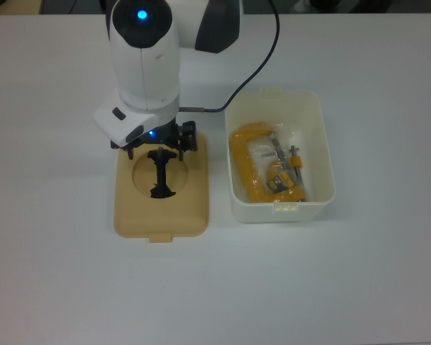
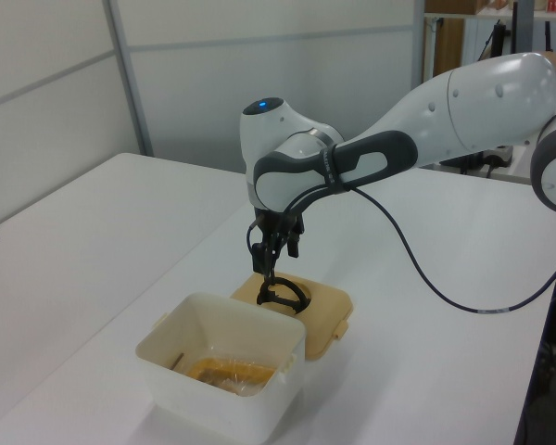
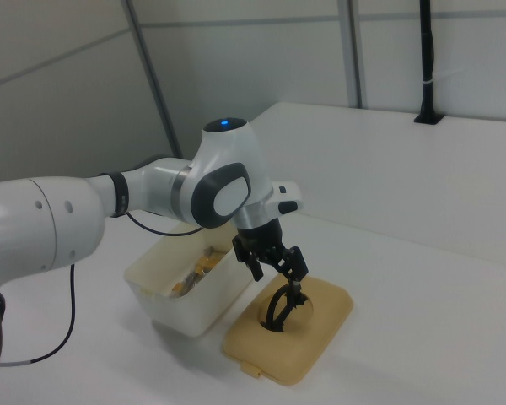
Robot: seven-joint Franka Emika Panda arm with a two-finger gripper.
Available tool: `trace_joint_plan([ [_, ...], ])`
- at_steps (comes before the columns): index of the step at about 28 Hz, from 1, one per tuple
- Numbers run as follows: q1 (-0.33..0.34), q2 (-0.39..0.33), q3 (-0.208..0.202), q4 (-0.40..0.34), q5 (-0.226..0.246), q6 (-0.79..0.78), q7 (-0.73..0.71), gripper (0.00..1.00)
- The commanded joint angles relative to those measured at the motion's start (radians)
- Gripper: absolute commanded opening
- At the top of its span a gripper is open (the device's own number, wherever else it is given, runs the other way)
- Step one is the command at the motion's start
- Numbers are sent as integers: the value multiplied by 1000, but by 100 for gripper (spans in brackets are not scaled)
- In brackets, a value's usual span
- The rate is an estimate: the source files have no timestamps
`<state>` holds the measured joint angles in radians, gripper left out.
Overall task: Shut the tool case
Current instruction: 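Move the gripper down over the tan lid's black handle, then close the gripper on the black handle of the tan lid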
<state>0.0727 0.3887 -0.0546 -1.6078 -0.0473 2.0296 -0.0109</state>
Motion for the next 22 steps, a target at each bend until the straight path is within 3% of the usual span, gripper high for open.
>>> trace_joint_plan([
  [1, -42, -4, 51, -20, -23, 30, 32, 100],
  [4, -79, 2, 93, -21, -32, 34, 48, 100],
  [5, -102, 16, 123, -23, -57, 34, 61, 100],
  [9, -149, 39, 177, -20, -104, 43, 98, 100],
  [10, -168, 48, 200, -20, -117, 55, 107, 97],
  [13, -183, 52, 213, -21, -128, 60, 107, 88],
  [15, -183, 52, 214, -23, -128, 60, 107, 76],
  [16, -182, 52, 216, -24, -128, 60, 111, 60],
  [20, -174, 50, 217, -24, -128, 58, 123, 28],
  [21, -171, 50, 217, -21, -129, 58, 130, 9],
  [22, -171, 50, 217, -20, -129, 58, 135, 0],
])
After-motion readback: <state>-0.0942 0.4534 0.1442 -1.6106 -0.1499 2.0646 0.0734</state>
